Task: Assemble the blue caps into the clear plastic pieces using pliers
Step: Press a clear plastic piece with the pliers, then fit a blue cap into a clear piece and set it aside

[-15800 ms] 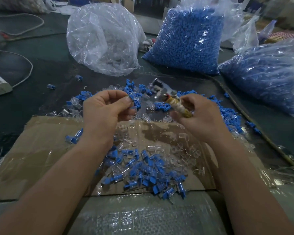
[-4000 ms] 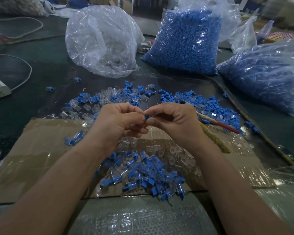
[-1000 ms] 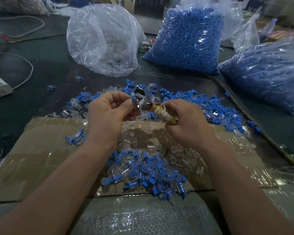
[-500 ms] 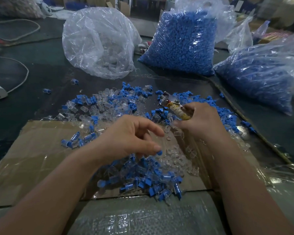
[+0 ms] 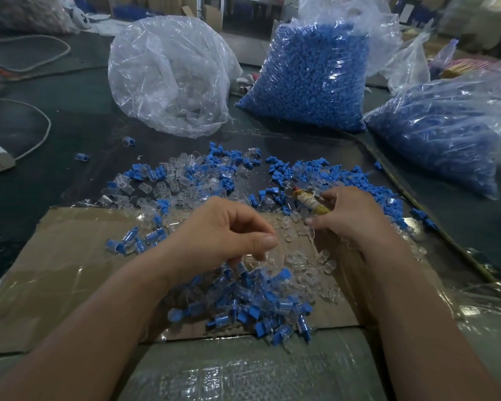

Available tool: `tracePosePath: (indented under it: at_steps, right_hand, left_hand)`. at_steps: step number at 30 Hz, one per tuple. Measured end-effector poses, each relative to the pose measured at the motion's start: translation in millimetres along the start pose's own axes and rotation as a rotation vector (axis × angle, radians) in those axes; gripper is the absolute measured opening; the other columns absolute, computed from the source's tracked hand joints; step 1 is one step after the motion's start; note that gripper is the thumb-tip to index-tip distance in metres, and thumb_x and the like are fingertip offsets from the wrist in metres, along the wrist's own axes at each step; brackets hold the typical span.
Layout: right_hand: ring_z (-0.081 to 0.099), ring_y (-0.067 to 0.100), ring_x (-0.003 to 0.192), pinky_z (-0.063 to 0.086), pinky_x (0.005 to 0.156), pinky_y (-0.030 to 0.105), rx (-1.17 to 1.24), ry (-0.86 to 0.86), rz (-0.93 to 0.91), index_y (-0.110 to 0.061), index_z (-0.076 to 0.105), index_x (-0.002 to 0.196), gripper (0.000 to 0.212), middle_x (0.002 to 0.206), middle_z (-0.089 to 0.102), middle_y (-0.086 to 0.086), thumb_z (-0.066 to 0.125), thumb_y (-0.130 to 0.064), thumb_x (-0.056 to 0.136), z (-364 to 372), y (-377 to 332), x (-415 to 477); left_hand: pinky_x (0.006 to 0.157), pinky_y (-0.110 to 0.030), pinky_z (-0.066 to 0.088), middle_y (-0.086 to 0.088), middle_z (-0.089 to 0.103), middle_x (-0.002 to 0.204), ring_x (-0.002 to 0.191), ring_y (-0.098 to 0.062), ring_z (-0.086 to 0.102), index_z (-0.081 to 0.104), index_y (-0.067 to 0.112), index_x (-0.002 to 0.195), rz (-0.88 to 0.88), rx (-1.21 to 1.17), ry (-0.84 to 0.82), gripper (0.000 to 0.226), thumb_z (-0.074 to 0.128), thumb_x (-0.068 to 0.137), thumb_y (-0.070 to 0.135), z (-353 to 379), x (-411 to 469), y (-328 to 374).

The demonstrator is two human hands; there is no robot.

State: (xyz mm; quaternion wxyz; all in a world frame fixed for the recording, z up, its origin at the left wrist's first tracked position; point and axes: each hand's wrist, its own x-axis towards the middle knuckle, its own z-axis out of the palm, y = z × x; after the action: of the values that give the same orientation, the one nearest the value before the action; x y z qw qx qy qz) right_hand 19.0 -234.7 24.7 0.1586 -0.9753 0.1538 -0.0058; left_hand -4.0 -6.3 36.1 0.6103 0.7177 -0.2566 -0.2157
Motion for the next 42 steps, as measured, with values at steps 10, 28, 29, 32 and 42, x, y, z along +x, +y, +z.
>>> tracePosePath:
  at_steps: [10,28,29,32,42]
  right_hand:
    - [0.044,0.019,0.108,0.033,0.082,0.031,0.02,-0.098,0.011,-0.019,0.042,0.133,0.085,0.129,0.049,0.003,0.076,-0.053,0.062,1,4,-1]
    - [0.031,0.014,0.132,0.013,0.111,0.033,-0.084,0.131,-0.579,-0.015,0.041,0.136,0.043,0.144,0.039,0.002,0.046,-0.018,0.094,22,-65,-9]
    - [0.024,0.014,0.136,0.006,0.112,0.035,-0.147,0.085,-0.586,-0.016,0.034,0.14,0.046,0.148,0.032,0.001,0.043,-0.014,0.095,29,-67,-6]
    - [0.009,0.014,0.141,-0.003,0.113,0.039,-0.267,-0.05,-0.595,-0.018,0.022,0.145,0.054,0.153,0.021,-0.002,0.037,-0.008,0.094,42,-66,0]
    - [0.052,0.019,0.091,0.033,0.079,0.027,-0.068,0.109,-0.593,-0.017,0.066,0.105,0.019,0.096,0.067,0.004,0.056,-0.02,0.089,36,-66,-5]
  left_hand:
    - [0.038,-0.012,0.037,0.003,0.063,0.053,0.036,-0.003,0.044,0.065,0.015,0.073,-0.02,-0.244,0.646,0.009,0.063,0.081,0.012,-14,6,-2]
    - [0.041,-0.014,0.039,0.004,0.063,0.052,0.037,-0.003,0.046,0.065,0.017,0.073,-0.037,-0.247,0.713,0.011,0.063,0.083,0.013,-12,6,1]
    - [0.04,-0.014,0.039,0.004,0.063,0.052,0.037,-0.003,0.046,0.065,0.017,0.073,-0.038,-0.252,0.712,0.01,0.063,0.083,0.013,-12,6,1]
    - [0.04,-0.015,0.039,0.004,0.063,0.052,0.037,-0.003,0.045,0.065,0.016,0.074,-0.042,-0.25,0.71,0.01,0.063,0.083,0.013,-12,7,1]
    - [0.041,-0.015,0.039,0.005,0.063,0.052,0.038,-0.003,0.046,0.064,0.016,0.074,-0.041,-0.23,0.703,0.01,0.063,0.083,0.013,-12,7,0]
